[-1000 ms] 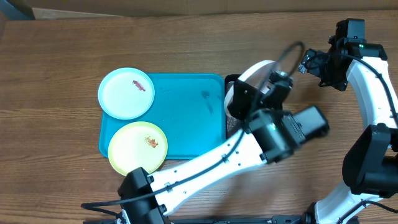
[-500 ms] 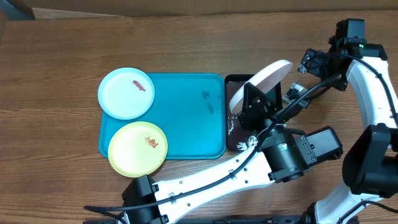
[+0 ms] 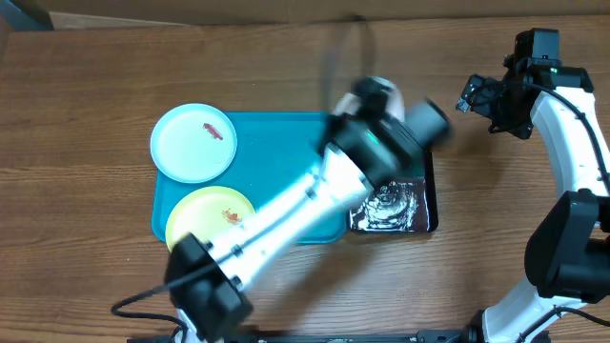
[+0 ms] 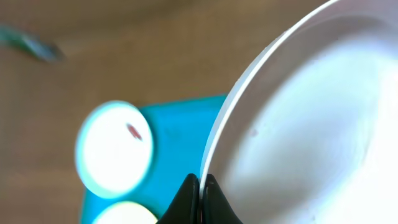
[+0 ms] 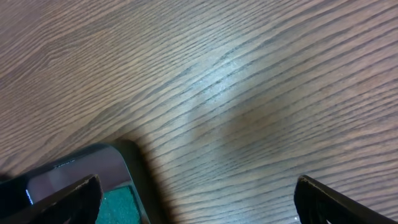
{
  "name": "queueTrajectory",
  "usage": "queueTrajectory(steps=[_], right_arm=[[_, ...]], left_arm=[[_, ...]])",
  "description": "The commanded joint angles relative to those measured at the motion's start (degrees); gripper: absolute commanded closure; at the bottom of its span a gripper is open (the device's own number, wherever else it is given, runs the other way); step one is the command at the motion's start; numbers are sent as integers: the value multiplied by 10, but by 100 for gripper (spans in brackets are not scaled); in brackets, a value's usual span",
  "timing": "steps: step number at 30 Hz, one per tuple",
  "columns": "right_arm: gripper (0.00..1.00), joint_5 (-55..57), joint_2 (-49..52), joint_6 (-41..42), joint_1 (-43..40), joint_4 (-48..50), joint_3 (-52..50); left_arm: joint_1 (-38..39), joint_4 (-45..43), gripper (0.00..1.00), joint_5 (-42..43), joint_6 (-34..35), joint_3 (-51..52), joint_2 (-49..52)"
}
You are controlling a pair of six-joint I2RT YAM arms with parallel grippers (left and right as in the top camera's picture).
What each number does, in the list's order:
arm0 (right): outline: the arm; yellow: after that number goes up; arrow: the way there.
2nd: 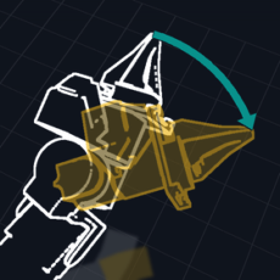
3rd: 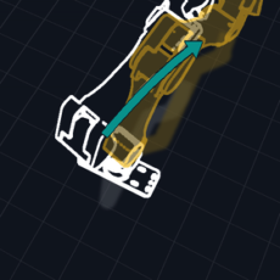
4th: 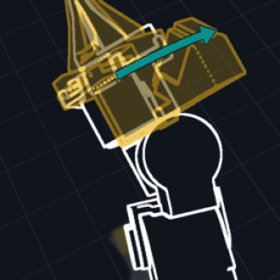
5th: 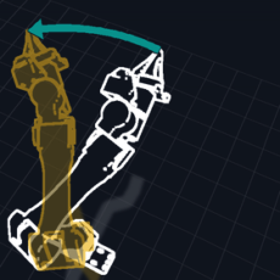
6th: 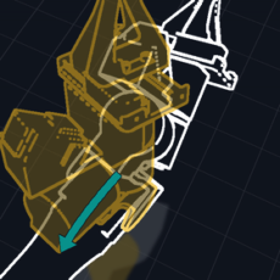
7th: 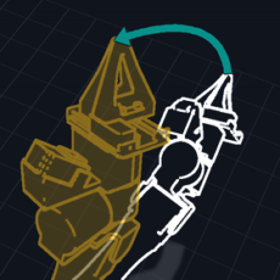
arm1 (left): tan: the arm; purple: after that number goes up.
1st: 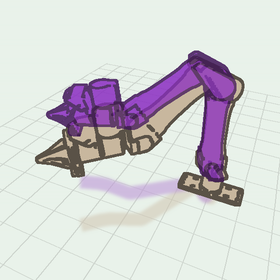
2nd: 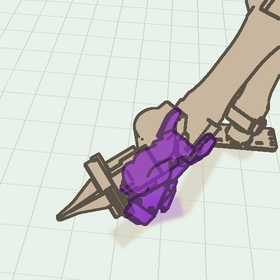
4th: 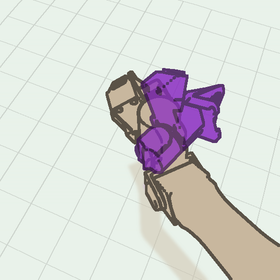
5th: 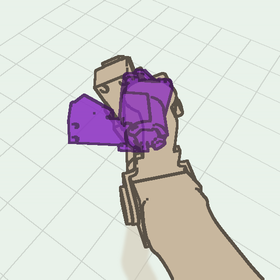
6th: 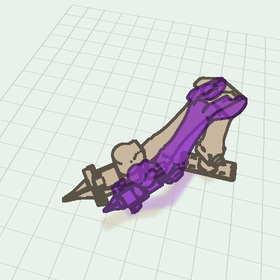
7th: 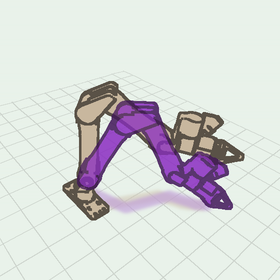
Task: Clean dirty plates on tray and stack at the side
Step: 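Carry the white plate left and set it on the table beside the teal tray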
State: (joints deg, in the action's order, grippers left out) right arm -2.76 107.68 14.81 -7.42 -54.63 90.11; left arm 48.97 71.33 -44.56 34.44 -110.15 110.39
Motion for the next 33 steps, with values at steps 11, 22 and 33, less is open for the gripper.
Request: queueTrajectory(steps=[11, 22, 33], right_arm=[[0, -3, -3, 2, 1, 3, 5], [0, -3, -3, 2, 1, 3, 5], [0, -3, -3, 2, 1, 3, 5]], left_arm=[[-423, 9, 96, 586, -66, -6, 5], [-700, 45, 96, 579, -94, -6, 5], [-862, 66, 96, 417, -76, -6, 5]])
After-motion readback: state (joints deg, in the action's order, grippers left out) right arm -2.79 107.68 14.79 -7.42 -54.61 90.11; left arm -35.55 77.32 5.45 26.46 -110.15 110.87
